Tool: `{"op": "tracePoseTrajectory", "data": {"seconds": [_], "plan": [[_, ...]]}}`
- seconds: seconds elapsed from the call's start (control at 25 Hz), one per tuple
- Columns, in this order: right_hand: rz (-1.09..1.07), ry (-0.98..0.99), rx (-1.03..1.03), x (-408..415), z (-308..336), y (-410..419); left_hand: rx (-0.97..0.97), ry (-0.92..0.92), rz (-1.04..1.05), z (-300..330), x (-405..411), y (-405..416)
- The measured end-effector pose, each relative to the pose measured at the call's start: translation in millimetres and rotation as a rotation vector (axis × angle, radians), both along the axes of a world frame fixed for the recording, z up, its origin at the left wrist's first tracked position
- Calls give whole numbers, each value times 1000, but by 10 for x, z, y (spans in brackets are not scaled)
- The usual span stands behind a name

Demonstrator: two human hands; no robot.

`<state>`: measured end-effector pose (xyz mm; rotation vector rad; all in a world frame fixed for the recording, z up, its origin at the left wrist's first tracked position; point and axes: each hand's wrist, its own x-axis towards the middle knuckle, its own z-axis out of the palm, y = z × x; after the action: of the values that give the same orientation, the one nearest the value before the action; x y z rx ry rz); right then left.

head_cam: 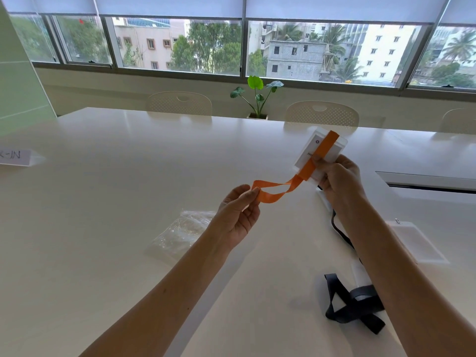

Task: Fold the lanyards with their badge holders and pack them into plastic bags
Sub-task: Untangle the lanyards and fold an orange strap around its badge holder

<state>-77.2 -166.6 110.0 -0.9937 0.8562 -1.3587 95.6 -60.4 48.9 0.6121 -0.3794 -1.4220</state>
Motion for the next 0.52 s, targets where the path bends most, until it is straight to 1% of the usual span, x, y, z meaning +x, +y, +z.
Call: {"op": "tracePoseTrajectory", "data": {"seconds": [0.08, 0.24, 0.32, 0.4, 0.44, 0.52], "plan": [[4, -4, -45, -18, 12, 10, 114, -146, 7, 5, 12, 6], [7, 54, -216, 22, 10, 55, 312, -638, 2, -6, 13, -3], [6, 119, -310, 75, -6, 97, 365, -840, -70, 0, 13, -20], [-2, 189, -373, 118, -4, 138, 322, -1077, -152, 3, 31, -27], [-10, 216, -389, 131, 1, 148, 255, -1168, -169, -3, 44, -26], [-33, 255, -398, 139, 18, 153, 96, -1244, -171, -13, 69, 5]]}}
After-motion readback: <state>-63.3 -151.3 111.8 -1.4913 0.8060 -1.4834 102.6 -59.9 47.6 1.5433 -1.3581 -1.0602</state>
